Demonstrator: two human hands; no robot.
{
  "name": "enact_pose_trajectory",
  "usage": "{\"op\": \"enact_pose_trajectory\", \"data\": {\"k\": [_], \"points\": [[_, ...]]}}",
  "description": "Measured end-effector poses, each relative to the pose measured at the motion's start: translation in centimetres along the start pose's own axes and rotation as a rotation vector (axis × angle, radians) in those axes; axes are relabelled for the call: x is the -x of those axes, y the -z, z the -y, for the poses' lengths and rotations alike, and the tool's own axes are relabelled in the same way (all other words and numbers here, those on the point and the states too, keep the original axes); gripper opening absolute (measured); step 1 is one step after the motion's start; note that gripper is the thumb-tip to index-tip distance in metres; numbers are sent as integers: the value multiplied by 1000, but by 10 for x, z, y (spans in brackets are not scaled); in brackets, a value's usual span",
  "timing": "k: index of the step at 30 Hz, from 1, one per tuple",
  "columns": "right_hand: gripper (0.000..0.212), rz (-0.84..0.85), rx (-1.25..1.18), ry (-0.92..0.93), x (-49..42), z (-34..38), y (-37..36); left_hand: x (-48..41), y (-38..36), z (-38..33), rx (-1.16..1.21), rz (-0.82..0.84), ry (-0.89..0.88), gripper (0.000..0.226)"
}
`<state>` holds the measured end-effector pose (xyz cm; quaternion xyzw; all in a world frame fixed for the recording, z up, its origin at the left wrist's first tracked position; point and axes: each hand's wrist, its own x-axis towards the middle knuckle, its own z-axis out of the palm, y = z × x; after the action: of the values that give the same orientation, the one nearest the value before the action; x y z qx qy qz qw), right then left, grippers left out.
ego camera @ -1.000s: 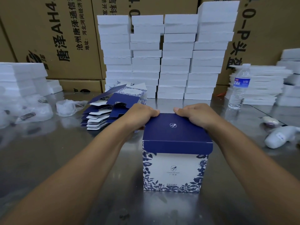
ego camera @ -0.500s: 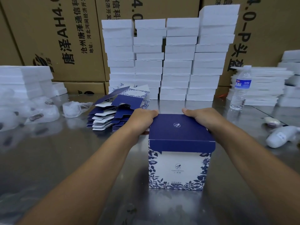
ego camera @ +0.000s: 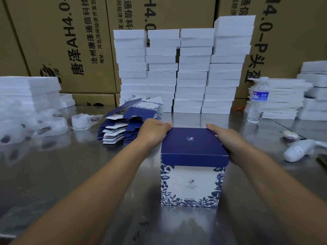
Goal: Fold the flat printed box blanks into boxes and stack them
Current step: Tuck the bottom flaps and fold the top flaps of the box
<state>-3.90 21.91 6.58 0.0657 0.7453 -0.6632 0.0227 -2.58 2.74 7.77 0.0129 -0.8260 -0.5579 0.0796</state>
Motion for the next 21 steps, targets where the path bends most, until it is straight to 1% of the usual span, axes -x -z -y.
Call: {"op": "enact_pose_trajectory", "data": {"k": [2, 3, 4, 6, 7, 8, 10, 13, 15, 17, 19, 21], "points": [[28, -23, 25, 45, 0, 1, 0, 5, 10, -5, -241, -50, -218, 14], [28, -43, 42, 66, 0, 1, 0, 12, 16, -9, -338, -31, -319, 16], [30, -64, 60, 90, 0, 1, 0, 20, 21, -12, -395, 32, -412, 17], [38, -106, 68, 140, -1, 2, -2, 41, 27, -15, -414, 186, -566, 9], [42, -122, 72, 170, 0, 2, -3, 52, 27, -13, -411, 238, -628, 6], [41, -127, 85, 205, 0, 1, -4, 61, 26, -9, -419, 256, -692, 6], [31, -135, 140, 285, -2, 2, -4, 71, 22, 2, -441, 200, -788, 10], [21, -243, 326, 469, 0, 8, -3, 68, 15, 13, -358, 65, -807, 6], [14, -280, 378, 636, 11, 15, -4, 61, 10, 17, -302, 20, -784, 4], [15, -197, 406, 769, 24, 16, -7, 53, 5, 23, -225, -23, -751, 6], [17, -88, 465, 856, 36, 8, -10, 46, -2, 30, -148, -81, -733, 8], [15, -64, 574, 944, 40, -7, -13, 42, -8, 37, -93, -137, -729, 8]]}}
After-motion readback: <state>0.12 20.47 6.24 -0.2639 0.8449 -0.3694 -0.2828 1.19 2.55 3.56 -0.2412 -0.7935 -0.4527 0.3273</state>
